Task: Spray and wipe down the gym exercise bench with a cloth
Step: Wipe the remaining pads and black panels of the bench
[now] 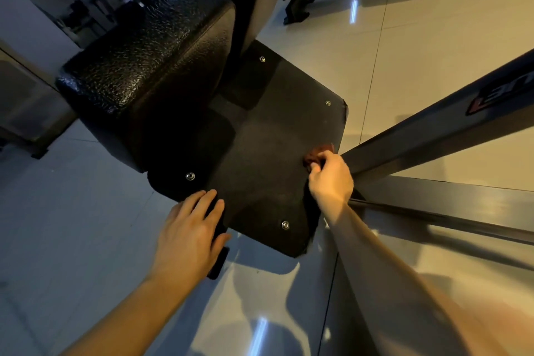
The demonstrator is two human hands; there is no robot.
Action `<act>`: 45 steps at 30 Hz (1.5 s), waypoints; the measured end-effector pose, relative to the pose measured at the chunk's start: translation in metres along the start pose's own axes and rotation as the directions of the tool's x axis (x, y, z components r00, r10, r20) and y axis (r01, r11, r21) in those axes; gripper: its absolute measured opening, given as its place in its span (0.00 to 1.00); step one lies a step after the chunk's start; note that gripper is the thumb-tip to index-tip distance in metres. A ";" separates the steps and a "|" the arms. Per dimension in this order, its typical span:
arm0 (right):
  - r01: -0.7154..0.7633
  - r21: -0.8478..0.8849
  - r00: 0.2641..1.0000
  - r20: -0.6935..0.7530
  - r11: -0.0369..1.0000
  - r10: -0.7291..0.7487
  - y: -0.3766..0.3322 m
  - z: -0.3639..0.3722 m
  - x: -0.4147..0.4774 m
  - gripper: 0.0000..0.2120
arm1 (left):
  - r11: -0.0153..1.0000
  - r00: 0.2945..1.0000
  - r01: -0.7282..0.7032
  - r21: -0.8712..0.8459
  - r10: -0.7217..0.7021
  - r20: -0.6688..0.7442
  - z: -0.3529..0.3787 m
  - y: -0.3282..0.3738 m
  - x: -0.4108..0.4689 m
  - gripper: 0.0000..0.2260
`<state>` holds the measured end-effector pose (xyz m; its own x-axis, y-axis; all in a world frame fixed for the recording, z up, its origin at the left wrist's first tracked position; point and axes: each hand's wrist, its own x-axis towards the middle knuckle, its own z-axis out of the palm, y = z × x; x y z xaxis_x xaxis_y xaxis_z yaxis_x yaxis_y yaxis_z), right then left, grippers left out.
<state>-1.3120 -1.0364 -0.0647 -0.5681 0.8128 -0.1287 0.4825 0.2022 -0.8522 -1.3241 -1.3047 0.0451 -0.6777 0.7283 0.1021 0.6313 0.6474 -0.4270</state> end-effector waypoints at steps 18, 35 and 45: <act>0.470 0.283 0.789 0.290 0.836 -0.541 -0.008 0.008 -0.148 0.07 | 0.995 0.999 -0.046 -0.083 0.048 0.013 -0.003 -0.010 -0.002 0.30; -0.250 0.438 0.881 0.472 0.863 0.016 -0.027 -0.198 -0.154 0.06 | 0.248 0.966 0.197 -0.949 0.114 0.230 -0.154 0.110 -0.007 0.11; -0.244 0.425 0.944 0.310 0.872 0.113 -0.029 -0.366 -0.173 0.14 | 0.180 0.990 0.097 -0.979 0.088 0.114 -0.271 0.213 -0.011 0.15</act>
<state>-0.9840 -0.9832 0.1679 -0.6882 0.6211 -0.3750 0.2758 -0.2541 -0.9270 -1.0800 -1.1143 0.1964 -0.6579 0.7520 -0.0393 0.4173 0.4075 0.8123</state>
